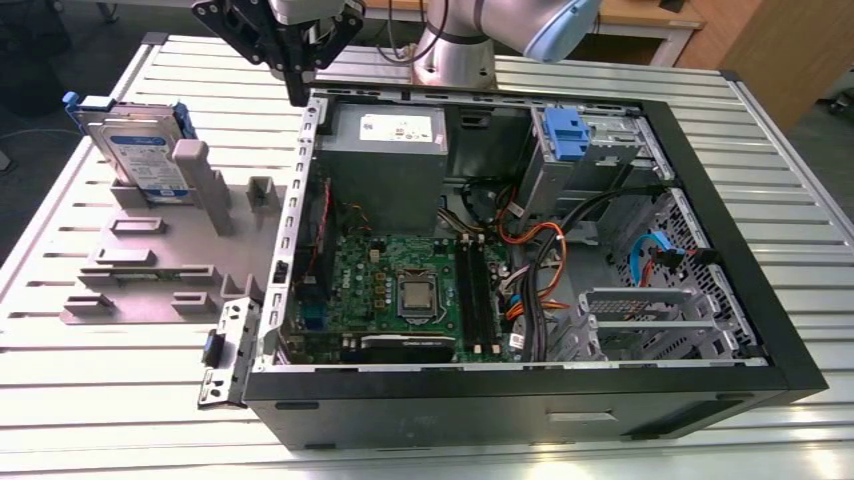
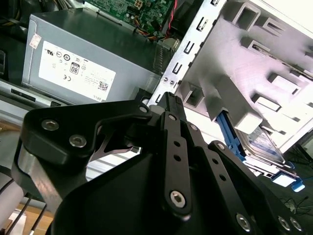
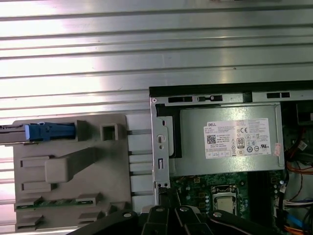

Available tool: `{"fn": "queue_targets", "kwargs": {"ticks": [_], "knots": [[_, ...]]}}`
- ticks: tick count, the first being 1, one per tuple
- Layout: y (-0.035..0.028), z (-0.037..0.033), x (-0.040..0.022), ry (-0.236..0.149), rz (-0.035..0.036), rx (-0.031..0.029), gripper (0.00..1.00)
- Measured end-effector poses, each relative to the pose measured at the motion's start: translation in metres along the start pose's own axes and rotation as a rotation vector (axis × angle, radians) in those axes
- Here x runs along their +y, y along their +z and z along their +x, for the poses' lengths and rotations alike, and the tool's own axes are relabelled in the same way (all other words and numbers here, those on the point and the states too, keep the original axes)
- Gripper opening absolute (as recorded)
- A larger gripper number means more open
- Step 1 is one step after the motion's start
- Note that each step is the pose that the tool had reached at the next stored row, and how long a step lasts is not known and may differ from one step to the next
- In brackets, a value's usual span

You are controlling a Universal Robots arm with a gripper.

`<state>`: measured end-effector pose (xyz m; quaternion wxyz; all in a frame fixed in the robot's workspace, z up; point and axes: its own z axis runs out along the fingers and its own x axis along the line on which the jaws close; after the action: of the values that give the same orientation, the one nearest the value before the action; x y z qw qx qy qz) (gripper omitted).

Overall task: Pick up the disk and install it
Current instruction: 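Reach for the disk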

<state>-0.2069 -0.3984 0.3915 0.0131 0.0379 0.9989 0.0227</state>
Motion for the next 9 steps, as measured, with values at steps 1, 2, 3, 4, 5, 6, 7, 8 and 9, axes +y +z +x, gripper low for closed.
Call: {"fn": "queue_targets", "kwargs": {"ticks": [1,2,3,4,5,6,7,8,9], "knots": [[0.0000,0.0003,0.0000,0.000,0.0000,0.0000,0.11],[0.0000,0.0007,-0.0001,0.000,0.0000,0.0000,0.11],[0.0000,0.0010,-0.0001,0.000,0.0000,0.0000,0.11],[-0.0001,0.0014,-0.0001,0.000,0.0000,0.0001,0.11],[-0.0001,0.0018,-0.0001,0.000,0.0000,0.0000,0.11],[-0.0001,0.0021,-0.0002,0.000,0.0000,0.0000,0.11],[-0.0001,0.0025,-0.0002,0.000,0.0000,0.0000,0.11],[-0.0001,0.0028,-0.0002,0.000,0.0000,0.0001,0.11],[-0.0001,0.0032,-0.0002,0.000,0.0000,0.0000,0.11]]}}
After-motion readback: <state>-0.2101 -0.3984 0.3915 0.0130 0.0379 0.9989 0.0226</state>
